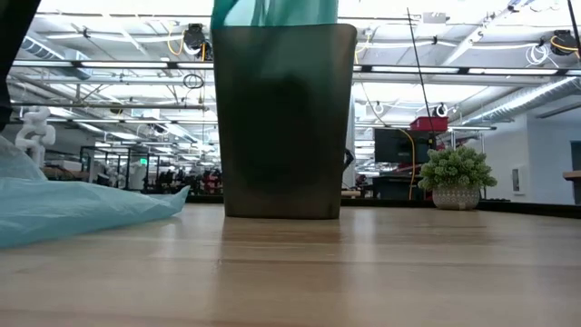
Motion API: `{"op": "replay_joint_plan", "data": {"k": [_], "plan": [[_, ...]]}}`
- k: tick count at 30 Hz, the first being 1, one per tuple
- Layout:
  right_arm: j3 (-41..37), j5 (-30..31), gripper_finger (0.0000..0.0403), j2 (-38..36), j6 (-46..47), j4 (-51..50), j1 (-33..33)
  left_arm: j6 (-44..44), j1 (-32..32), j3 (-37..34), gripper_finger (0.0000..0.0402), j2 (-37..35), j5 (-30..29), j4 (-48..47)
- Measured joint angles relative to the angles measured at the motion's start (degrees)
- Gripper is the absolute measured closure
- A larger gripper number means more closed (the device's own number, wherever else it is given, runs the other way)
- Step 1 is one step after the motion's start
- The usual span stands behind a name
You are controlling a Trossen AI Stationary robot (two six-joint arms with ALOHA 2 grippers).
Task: Place trash/remove bag and relplace
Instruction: Remove the trash bag from the trash bin
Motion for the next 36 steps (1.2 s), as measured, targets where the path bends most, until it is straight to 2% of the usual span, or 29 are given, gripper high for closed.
{"op": "replay_joint_plan", "data": {"k": [5,10,13,16,21,25,31,34,36], "plan": [[3.2,-0.7,0.0403,0.1,1.4,-4.5,0.6,0.0,0.0,0.0,0.0401,-0.1,-0.9,-1.6],[5.8,-1.8,0.0387,0.1,17.7,-17.9,-0.2,0.0,0.0,0.1,0.0401,-0.5,-1.2,-1.0],[5.9,-5.1,0.0346,0.1,30.0,-23.3,-0.3,-0.2,0.0,0.3,0.0401,-0.8,-1.2,-0.9],[6.0,-7.6,0.0291,0.9,39.6,-24.5,0.0,-1.5,0.0,0.3,0.0401,-0.8,-1.2,-1.0],[6.0,-8.7,0.0200,5.0,48.3,-24.3,0.4,-1.6,-0.4,0.3,0.0401,-0.8,-1.2,-0.8],[6.0,-10.4,0.0159,8.0,53.3,-24.5,0.4,-1.6,-0.9,0.3,0.0401,-0.8,-1.2,-0.9],[6.0,-10.7,0.0160,11.3,60.1,-24.4,0.1,-1.6,-2.3,0.3,0.0401,-1.4,-1.4,-1.4],[6.0,-10.9,0.0190,12.6,61.3,-24.0,0.1,-1.6,-2.7,0.3,0.0402,-1.8,-2.7,-1.4],[6.0,-11.0,0.0227,13.4,61.3,-24.1,0.2,-1.6,-2.7,0.3,0.0402,-2.3,-3.3,-1.5]]}}
